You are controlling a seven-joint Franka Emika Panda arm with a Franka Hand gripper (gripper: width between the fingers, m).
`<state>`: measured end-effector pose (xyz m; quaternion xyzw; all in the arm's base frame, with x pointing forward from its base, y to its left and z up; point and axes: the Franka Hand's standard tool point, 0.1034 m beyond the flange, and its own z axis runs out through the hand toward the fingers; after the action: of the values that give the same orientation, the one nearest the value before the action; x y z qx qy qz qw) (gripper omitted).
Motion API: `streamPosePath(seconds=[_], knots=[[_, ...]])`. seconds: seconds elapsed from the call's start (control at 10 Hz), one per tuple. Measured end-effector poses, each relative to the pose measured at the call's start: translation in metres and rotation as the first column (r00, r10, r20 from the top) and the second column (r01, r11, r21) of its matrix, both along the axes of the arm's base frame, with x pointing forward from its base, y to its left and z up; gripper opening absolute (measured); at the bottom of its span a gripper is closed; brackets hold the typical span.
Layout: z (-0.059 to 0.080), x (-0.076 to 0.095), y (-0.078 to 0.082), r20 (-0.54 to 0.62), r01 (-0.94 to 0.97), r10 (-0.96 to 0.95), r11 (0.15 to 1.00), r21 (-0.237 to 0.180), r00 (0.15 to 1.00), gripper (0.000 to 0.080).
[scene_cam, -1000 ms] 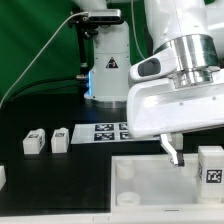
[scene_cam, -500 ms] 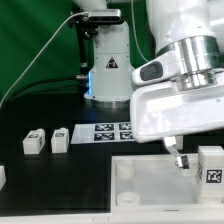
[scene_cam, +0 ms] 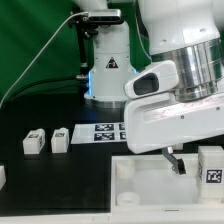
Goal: Assemble one leg
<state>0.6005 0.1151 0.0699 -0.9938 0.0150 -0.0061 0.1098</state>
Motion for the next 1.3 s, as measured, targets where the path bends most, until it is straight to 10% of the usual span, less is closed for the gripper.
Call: streamPosePath(seconds=[0.2,0.9,1.1,1.3], knots=[[0.008,0.002,0.000,-0.143,-0.024,0.025,1.000,0.006,0.989,0.0648],[0.011,0.013,-0.004,-0.116,-0.035,0.035,0.999,0.003,0.993,0.0648],[0.011,0.012,-0.004,-0.123,-0.005,0.005,1.000,0.000,0.992,0.0386],[0.011,0.013,-0.005,-0.153,0.137,-0.138,0.990,-0.017,0.979,0.0300]])
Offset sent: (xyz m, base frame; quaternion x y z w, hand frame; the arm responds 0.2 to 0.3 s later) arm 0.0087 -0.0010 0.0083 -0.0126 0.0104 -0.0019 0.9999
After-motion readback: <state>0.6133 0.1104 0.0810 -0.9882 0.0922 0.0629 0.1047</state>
